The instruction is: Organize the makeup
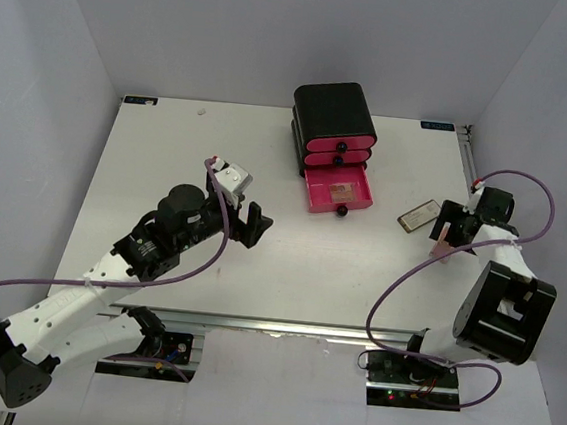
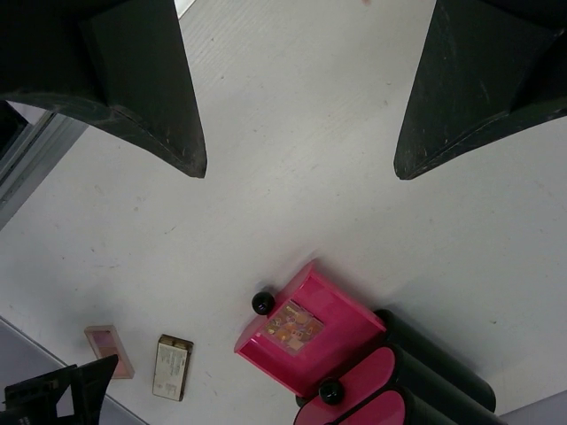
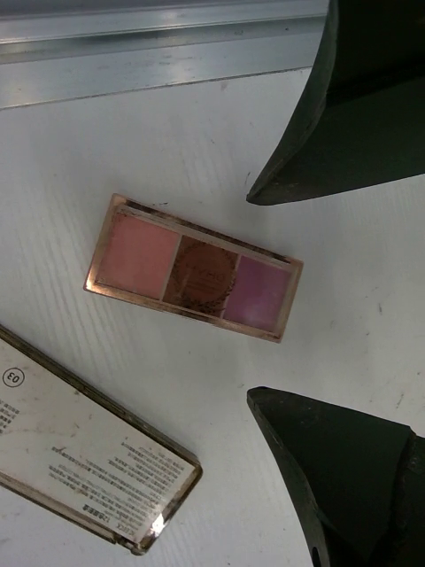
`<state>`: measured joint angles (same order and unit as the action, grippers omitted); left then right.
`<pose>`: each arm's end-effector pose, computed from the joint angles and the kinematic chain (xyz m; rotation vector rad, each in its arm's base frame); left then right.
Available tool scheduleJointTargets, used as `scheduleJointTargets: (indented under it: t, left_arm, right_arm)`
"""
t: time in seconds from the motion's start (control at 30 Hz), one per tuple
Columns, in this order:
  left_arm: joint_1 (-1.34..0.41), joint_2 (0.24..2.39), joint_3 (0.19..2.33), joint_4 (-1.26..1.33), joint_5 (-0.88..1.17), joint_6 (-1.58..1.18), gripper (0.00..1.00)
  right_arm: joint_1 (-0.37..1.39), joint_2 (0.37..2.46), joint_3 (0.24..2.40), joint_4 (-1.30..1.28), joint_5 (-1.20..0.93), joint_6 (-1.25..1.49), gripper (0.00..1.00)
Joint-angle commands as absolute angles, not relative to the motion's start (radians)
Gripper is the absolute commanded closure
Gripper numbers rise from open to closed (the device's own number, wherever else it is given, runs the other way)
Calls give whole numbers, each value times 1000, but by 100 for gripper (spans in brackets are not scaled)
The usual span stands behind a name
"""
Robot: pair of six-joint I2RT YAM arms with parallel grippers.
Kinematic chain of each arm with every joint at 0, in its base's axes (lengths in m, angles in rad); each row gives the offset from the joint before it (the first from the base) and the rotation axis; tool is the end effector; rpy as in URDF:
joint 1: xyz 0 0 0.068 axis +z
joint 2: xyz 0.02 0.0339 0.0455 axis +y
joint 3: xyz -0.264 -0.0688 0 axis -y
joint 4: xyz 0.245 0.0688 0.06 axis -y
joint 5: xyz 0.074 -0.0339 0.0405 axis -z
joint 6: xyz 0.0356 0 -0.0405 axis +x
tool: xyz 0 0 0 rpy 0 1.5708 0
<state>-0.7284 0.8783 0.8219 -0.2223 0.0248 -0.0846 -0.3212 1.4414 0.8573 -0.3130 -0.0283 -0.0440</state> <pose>0.1522 -0.1370 0.3326 0.6149 1.7879 -0.5852 0.2772 -0.0912 0.2046 0.3293 2.4494 -0.1228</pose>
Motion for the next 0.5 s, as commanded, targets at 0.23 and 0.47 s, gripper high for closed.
scheduleJointTargets:
  t: [0.23, 0.47]
  left_arm:
    - [-725, 779, 801, -190, 16, -64, 2]
    - [-718, 791, 798, -190, 24, -64, 2]
  right_arm:
    - [-299, 1632, 945, -269, 60, 35, 8]
    - [-300, 1651, 943, -238, 76, 48, 5]
